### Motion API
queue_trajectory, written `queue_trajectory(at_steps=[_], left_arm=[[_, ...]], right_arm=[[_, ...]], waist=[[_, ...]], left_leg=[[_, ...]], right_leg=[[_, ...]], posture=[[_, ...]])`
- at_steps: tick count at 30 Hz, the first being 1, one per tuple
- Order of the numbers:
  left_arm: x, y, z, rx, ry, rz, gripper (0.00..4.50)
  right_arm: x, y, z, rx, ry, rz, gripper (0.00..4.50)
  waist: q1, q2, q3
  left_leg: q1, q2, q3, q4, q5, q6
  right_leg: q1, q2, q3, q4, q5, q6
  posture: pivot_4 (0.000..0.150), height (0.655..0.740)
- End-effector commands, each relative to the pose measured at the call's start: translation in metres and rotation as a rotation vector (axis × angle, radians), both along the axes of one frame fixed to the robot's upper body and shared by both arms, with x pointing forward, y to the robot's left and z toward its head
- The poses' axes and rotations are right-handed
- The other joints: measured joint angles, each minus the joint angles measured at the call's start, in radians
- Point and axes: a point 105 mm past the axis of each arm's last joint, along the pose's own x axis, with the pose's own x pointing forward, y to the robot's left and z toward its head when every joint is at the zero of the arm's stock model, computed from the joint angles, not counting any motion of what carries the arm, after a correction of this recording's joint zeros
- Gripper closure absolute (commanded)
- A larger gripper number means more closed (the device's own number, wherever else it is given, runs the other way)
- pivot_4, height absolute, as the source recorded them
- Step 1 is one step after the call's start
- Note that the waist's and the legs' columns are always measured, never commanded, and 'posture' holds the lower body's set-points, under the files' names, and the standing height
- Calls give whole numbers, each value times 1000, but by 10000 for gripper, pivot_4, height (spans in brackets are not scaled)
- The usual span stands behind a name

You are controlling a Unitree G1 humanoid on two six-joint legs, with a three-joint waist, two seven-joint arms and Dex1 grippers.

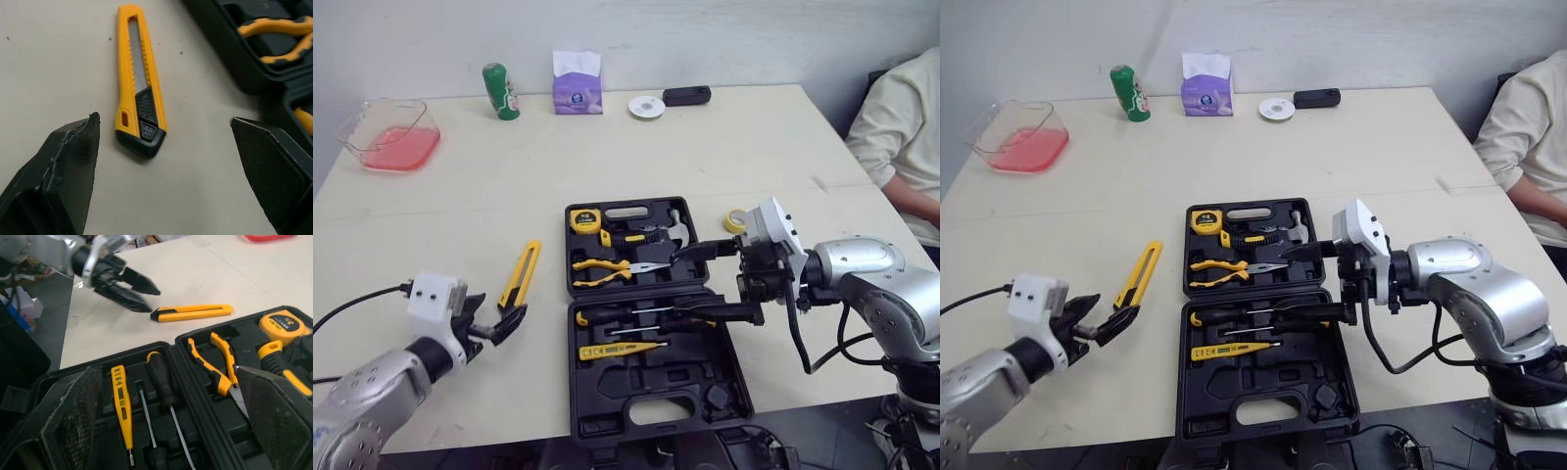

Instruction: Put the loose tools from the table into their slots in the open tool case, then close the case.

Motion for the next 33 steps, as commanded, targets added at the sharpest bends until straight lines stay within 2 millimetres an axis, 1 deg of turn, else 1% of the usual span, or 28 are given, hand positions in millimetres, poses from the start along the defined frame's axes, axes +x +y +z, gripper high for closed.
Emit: queue_trajectory(at_steps=[1, 3, 5, 7, 8, 9, 12, 13, 15, 17, 20, 21, 22, 23, 24, 25, 27, 28, 31, 33], left_arm=[[5, -3, -4, 21, 53, -9, 222], [16, -1, -9, 66, 83, 12, 222], [27, -9, -11, 68, 93, -6, 222], [32, -15, -13, 84, 98, -11, 222], [34, -15, -14, 96, 101, -4, 222], [36, -12, -16, 123, 104, 21, 222], [40, -7, -20, 144, 106, 57, 8297], [41, -8, -20, 146, 105, 56, 12675], [41, -9, -20, 151, 101, 53, 22810], [44, -10, -17, 157, 79, 38, 30584], [47, -9, 14, 204, -49, -81, 30649], [49, -4, 21, 221, -75, -88, 30649], [49, -4, 35, 224, -118, -149, 30649], [47, -10, 49, 227, -161, -235, 30649], [41, -20, 61, 223, -193, -351, 30650], [31, -34, 68, 216, -198, -486, 30650], [5, -65, 76, 195, -180, -770, 30650], [-4, -74, 77, 184, -169, -857, 30650], [-12, -88, 75, 147, -116, -959, 30650], [-27, -114, 58, 125, -14, -1120, 30650]], right_arm=[[-6, 0, 11, 7, -75, -9, 0], [-8, 0, 10, 5, -81, -23, 0], [-10, 0, 9, 4, -87, -41, 0], [-11, -1, 8, 3, -88, -52, 0], [-11, -2, 8, 2, -88, -54, 0], [-11, -2, 7, 1, -89, -58, 0], [-12, -3, 7, 2, -91, -63, 0], [-12, -3, 7, 2, -91, -63, 0], [-12, -3, 7, 1, -92, -62, 0], [-8, -3, 11, 10, -114, -74, 0], [-4, -4, 17, 28, -137, -93, 0], [-5, -4, 17, 27, -136, -90, 0], [-8, -4, 17, 25, -129, -79, 0], [-11, -4, 17, 25, -122, -67, 0], [-13, -5, 17, 25, -112, -57, 0], [-15, -5, 17, 25, -103, -48, 0], [-23, -7, 15, 7, -56, -14, 0], [-28, -8, 14, -3, -34, 2, 0], [-39, -12, 8, -50, 19, 38, 0], [-52, -21, -5, -132, 74, 47, 0]], waist=[[-3, 0, 0], [-1, 0, 0], [5, 0, 0], [14, 0, 0], [16, 0, 0], [19, 0, 0], [23, 0, 0], [24, 0, 0], [26, 0, 0], [27, 1, -1], [25, 1, -1], [24, 1, 0], [24, 1, 0], [24, 1, 0], [23, 1, 0], [24, 1, 0], [24, 1, 0], [25, 2, 0], [24, 2, 1], [24, 2, 1]], left_leg=[[0, 0, 0, 0, 0, 0], [1, 0, 1, 0, 0, 0], [1, -1, 0, 0, 1, -2], [1, -1, 0, 0, 1, -2], [1, -1, 0, 0, 1, -2], [1, -1, 0, 0, 1, -2], [2, -1, 0, 0, 2, -3], [2, -1, 0, 0, 2, -3], [2, -1, 0, 0, 2, -3], [2, -1, 0, 0, 2, -3], [2, -1, 0, 0, 2, -3], [1, -1, 0, 0, 2, -4], [0, -1, 0, 0, 2, -4], [-1, -1, 0, 0, 2, -4], [-2, 0, 1, -1, 2, -4], [-4, -1, 1, -1, 2, -4], [-6, -1, 2, 0, 2, -4], [-6, -1, 3, 0, 2, -4], [-6, -1, 5, 0, 2, -2], [-6, -1, 6, 0, 3, -1]], right_leg=[[0, 0, 0, 0, 0, 0], [0, 0, 1, 0, 0, 1], [0, 0, 1, 1, 0, 0], [0, 0, 0, 2, 0, 0], [0, 0, 1, 2, 0, 0], [0, 0, 1, 2, 0, 0], [0, 0, 1, 2, 0, 0], [0, 0, 1, 2, 0, 0], [0, 0, 1, 3, 0, 0], [0, -1, 1, 3, 0, 0], [0, -1, 1, 3, 0, 0], [-2, -1, 1, 3, 0, 0], [-3, -1, 1, 3, 0, -1], [-3, -1, 1, 3, 0, -1], [-5, -1, 1, 3, 0, -1], [-7, 0, 1, 4, 0, -1], [-10, 0, 2, 4, 0, -1], [-10, -1, 2, 3, 0, -1], [-9, -1, 2, 2, 0, -1], [-9, 0, 2, 2, 0, 0]], posture=[[1500, 7244], [1500, 7244], [1500, 7244], [1500, 7244], [1500, 7244], [1500, 7244], [1500, 7244], [1500, 7244], [1500, 7244], [1500, 7244], [1500, 7244], [1500, 7244], [1500, 7244], [1500, 7244], [1500, 7244], [1500, 7244], [1500, 7244], [1500, 7244], [1500, 7244], [1500, 7244]])
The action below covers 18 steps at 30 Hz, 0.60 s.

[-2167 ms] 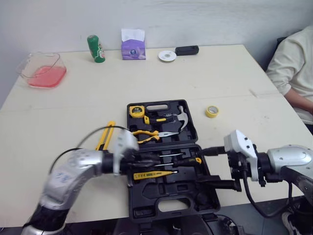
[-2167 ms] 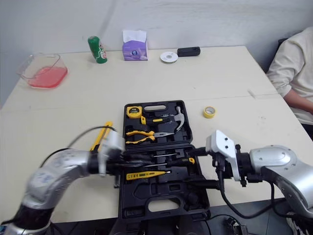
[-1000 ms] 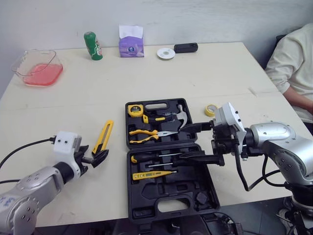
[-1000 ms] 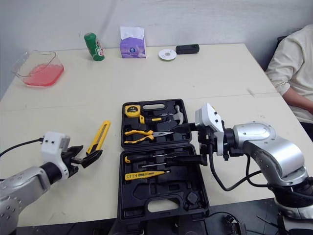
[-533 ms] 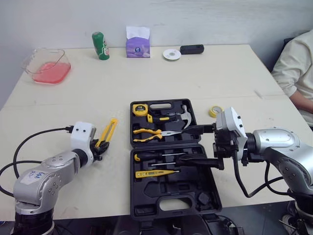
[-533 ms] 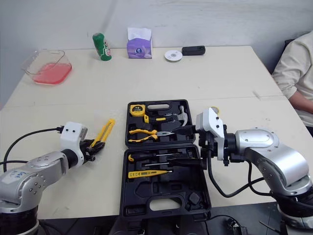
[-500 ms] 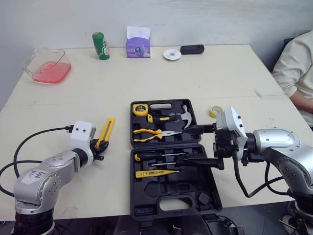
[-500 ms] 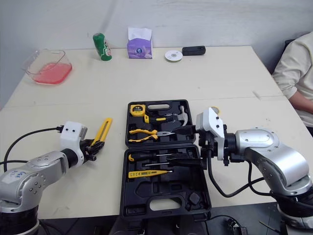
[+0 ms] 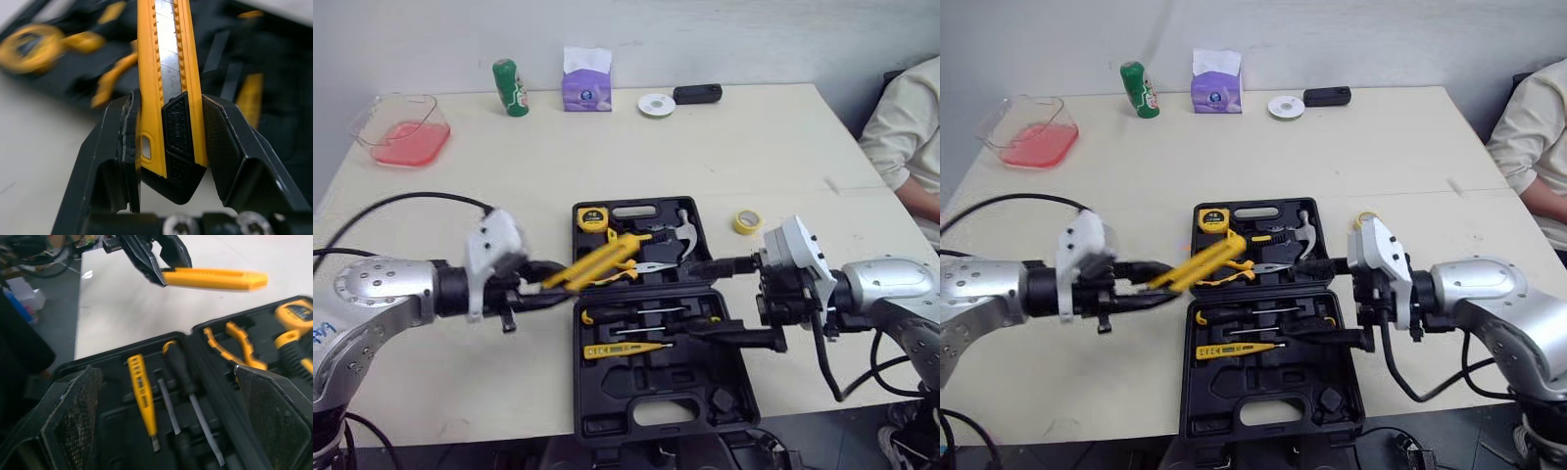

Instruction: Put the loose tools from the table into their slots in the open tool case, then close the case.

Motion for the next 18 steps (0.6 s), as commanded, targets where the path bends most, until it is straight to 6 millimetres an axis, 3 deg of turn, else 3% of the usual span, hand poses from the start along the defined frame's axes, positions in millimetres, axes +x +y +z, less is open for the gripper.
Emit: queue_trajectory(at_steps=[1, 4, 10, 18], left_arm=[[-26, -40, -26, 71, 151, -249, 30650], [-28, -59, -51, 160, 220, -295, 30650], [-36, -82, -65, 189, 251, -366, 30650], [-27, -78, -82, 303, 215, -317, 30650]], right_arm=[[-23, -12, -12, -113, 52, 36, 0], [-26, -20, -20, -165, 64, -13, 0], [-37, -29, -29, -215, 119, -47, 0], [-32, -38, -34, -228, 111, -115, 0]], waist=[[5, 0, 0], [6, -1, 1], [1, -4, 2], [2, -4, 2]], left_leg=[[0, 0, 0, 0, 0, 0], [1, -1, 2, 0, 1, 1], [4, 0, 5, 1, 2, 2], [4, -1, 5, 2, 3, 3]], right_leg=[[0, 1, 0, 0, 0, 0], [1, 4, 2, 0, 1, 2], [1, 5, 9, 1, 4, 3], [1, 9, 9, 1, 4, 3]], posture=[[1500, 7244], [1500, 7244], [1500, 7244], [1500, 7244]])
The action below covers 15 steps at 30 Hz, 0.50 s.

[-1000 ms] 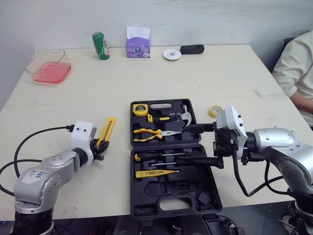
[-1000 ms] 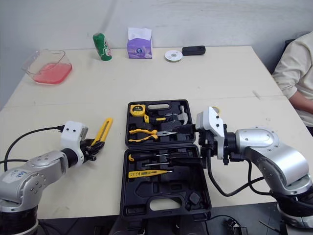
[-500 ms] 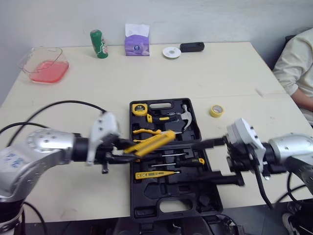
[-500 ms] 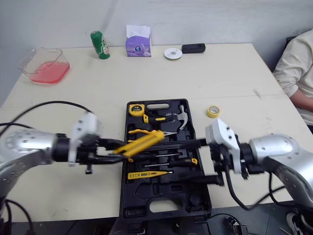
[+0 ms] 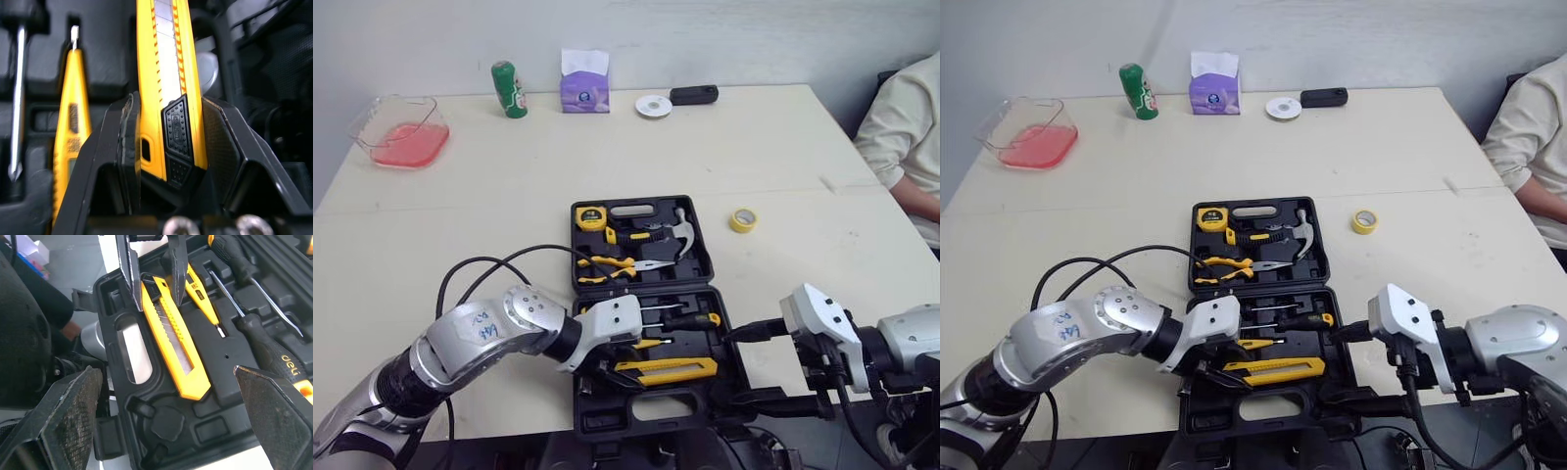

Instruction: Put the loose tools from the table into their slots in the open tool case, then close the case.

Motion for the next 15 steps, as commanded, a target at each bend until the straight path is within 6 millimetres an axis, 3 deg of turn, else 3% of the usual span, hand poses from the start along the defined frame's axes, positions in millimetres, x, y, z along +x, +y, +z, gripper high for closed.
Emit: queue_trajectory(at_steps=[1, 4, 6, 8, 10, 13, 15], left_arm=[[2, 3, -2, 37, -47, -5, 30650], [-4, 0, 1, 4, -26, -31, 30650], [-5, 0, 2, -9, -3, -20, 20402], [-4, 3, 4, 0, -16, -6, 13268], [-7, 9, 18, -34, -22, -24, 3926], [-7, -2, 41, -225, -134, -109, 3926], [-6, -12, 48, -367, -194, -136, 10247]], right_arm=[[3, -1, 6, -6, -53, -11, 0], [2, 0, 6, -7, -56, -4, 0], [3, 0, 6, -6, -60, -7, 0], [5, 1, 7, -2, -65, -9, 0], [5, 0, 9, 1, -66, -9, 0], [3, 0, 9, 4, -67, -2, 0], [1, 2, 9, 9, -68, 12, 0]], waist=[[0, 0, 0], [0, 0, 0], [0, 0, 0], [0, 0, 0], [-2, 0, 0], [-1, 0, 0], [2, 0, 0]], left_leg=[[0, 0, 0, 0, 0, 0], [0, 1, 0, 0, 0, -1], [0, 1, 0, 0, 0, -1], [0, 1, 0, 0, 0, -1], [0, 1, 0, 0, 0, -1], [0, 1, -1, 0, 1, -2], [1, 1, -1, 0, 1, -2]], right_leg=[[0, 0, 0, 0, 0, 0], [0, 1, 0, 0, 0, 0], [0, 1, 0, 1, 0, 0], [0, 1, 1, 1, 0, 0], [0, 1, 1, 1, 0, 0], [0, 2, 1, 1, 0, -1], [0, 1, 1, 1, 0, -1]], posture=[[1500, 7244], [1500, 7244], [1500, 7244], [1500, 7244], [1500, 7244], [1500, 7244], [1500, 7244]])
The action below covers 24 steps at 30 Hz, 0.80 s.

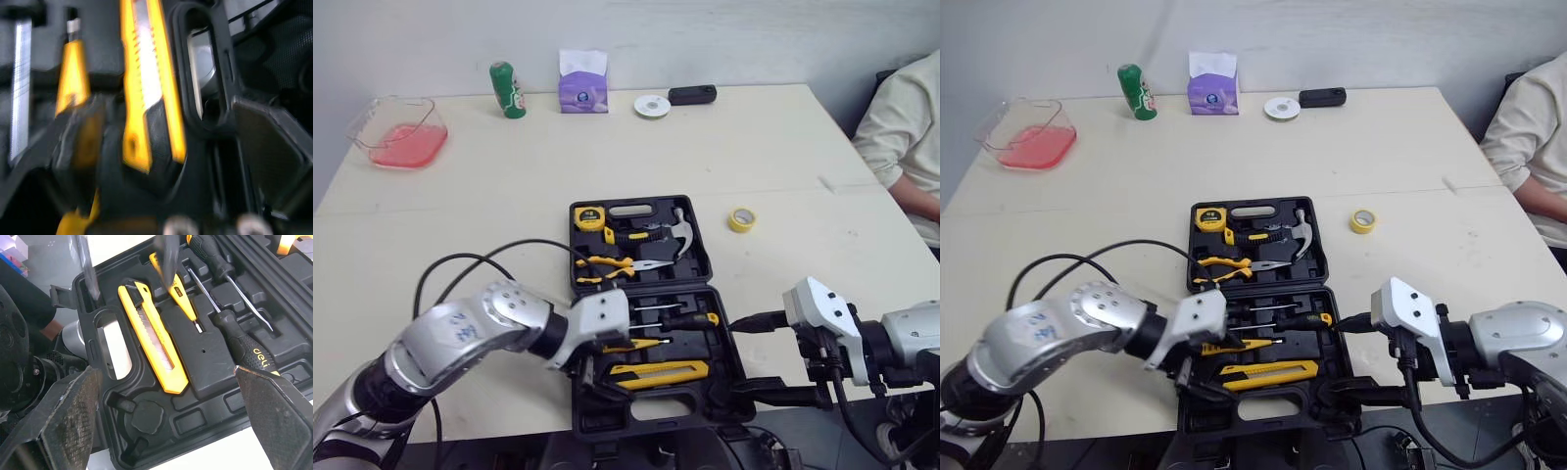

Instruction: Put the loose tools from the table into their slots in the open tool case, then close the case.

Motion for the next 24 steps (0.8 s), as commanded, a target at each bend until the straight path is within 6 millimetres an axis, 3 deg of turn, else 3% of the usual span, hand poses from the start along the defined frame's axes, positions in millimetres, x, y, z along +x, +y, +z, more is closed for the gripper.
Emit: queue_trajectory(at_steps=[1, 7, 8, 16, 20, 24], left_arm=[[-5, -15, 16, -214, -92, -92, 13015], [-13, -20, -18, -175, -7, -149, 41926], [-13, -20, -22, -163, -7, -145, 44310], [-4, -15, -58, 7, -4, -75, 44310], [-6, 0, -82, 170, 26, -71, 44310], [-3, 3, -90, 205, 38, -23, 44310]], right_arm=[[-4, 5, 7, 19, -38, 42, 0], [-6, 10, 7, 30, -34, 56, 0], [-7, 10, 7, 29, -32, 59, 0], [-8, 11, 6, 26, -33, 51, 0], [-8, 11, 5, 25, -28, 46, 0], [-8, 11, 4, 25, -28, 43, 0]], waist=[[3, 0, 0], [2, 0, 0], [2, 0, 0], [2, -1, 0], [1, -1, -1], [0, 0, -4]], left_leg=[[0, -1, 0, 0, 0, 0], [1, 0, 0, 1, 0, 1], [1, 0, 0, 1, 0, 1], [1, 0, 0, 1, 0, 1], [2, 0, 0, 1, 0, 2], [5, 0, -1, 0, -1, 2]], right_leg=[[1, -1, 0, 0, 0, 0], [1, 0, 0, 1, 0, 0], [1, 0, 0, 1, 0, 0], [1, 0, 0, 1, 0, 0], [2, 0, 0, 1, 0, 0], [5, 0, -1, -1, 0, 0]], posture=[[1500, 7244], [1500, 7244], [1500, 7244], [1500, 7244], [1500, 7244], [1500, 7244]])
